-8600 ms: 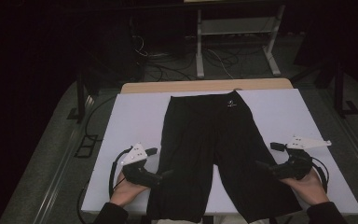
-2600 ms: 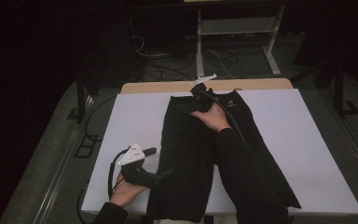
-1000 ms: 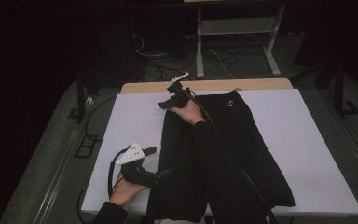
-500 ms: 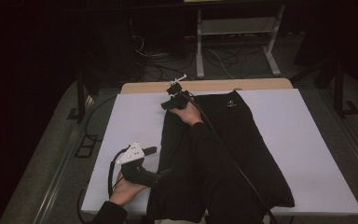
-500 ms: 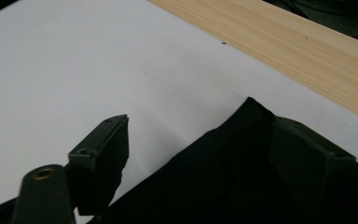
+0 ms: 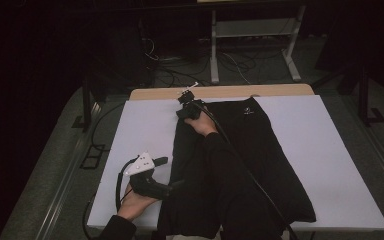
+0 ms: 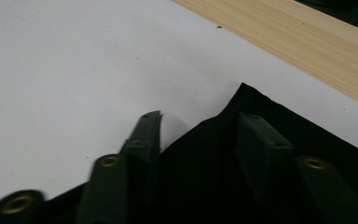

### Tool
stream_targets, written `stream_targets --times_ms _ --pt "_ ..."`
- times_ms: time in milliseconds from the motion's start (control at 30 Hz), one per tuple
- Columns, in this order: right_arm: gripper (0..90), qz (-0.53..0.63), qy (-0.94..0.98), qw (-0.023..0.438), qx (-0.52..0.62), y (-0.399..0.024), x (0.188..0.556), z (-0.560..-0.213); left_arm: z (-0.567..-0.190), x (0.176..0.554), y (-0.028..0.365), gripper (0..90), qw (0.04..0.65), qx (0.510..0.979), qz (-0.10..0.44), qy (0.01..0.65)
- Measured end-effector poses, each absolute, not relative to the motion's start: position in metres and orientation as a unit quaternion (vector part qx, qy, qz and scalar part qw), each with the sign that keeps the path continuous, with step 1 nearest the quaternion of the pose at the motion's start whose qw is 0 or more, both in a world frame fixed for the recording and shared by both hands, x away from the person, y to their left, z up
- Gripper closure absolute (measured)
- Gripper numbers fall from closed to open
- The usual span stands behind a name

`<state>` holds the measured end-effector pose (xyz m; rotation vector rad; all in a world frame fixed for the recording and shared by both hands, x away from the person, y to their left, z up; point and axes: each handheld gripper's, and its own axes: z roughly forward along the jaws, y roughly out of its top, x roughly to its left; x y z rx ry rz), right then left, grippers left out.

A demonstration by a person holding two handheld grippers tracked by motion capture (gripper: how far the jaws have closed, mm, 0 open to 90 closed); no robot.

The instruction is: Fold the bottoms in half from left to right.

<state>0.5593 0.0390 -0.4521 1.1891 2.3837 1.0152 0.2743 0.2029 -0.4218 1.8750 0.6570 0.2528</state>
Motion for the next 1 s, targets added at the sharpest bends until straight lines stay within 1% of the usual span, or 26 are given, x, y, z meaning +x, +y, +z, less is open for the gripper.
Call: stream_targets --times_ms 100,167,433,533,633,700,800,1000 --pt "60.7 0.349 0.825 0.151 0.419 0.040 0.558 -0.452 -0.422 0.274 0.203 0.0 0.539 0.789 0.107 0.276" --pt "63.8 0.353 0.824 0.143 0.421 0.040 0.558 -0.452 -0.422 0.275 0.202 0.0 0.538 0.790 0.107 0.275" --pt "82.6 0.348 0.821 0.145 0.429 0.042 0.557 -0.451 -0.422 0.275 0.201 0.0 0.535 0.791 0.107 0.276" --pt "84.6 0.346 0.822 0.143 0.429 0.040 0.557 -0.450 -0.423 0.275 0.201 0.0 0.534 0.791 0.107 0.278" --pt "85.5 0.340 0.826 0.154 0.423 0.041 0.555 -0.449 -0.423 0.276 0.202 0.0 0.531 0.791 0.107 0.284" --pt "85.8 0.337 0.826 0.161 0.422 0.042 0.553 -0.448 -0.423 0.276 0.202 0.0 0.529 0.791 0.108 0.288" --pt "85.9 0.339 0.825 0.157 0.423 0.040 0.551 -0.447 -0.423 0.276 0.202 0.0 0.526 0.791 0.108 0.293" --pt "86.1 0.348 0.817 0.164 0.429 0.033 0.545 -0.444 -0.424 0.276 0.202 0.0 0.516 0.793 0.104 0.308"
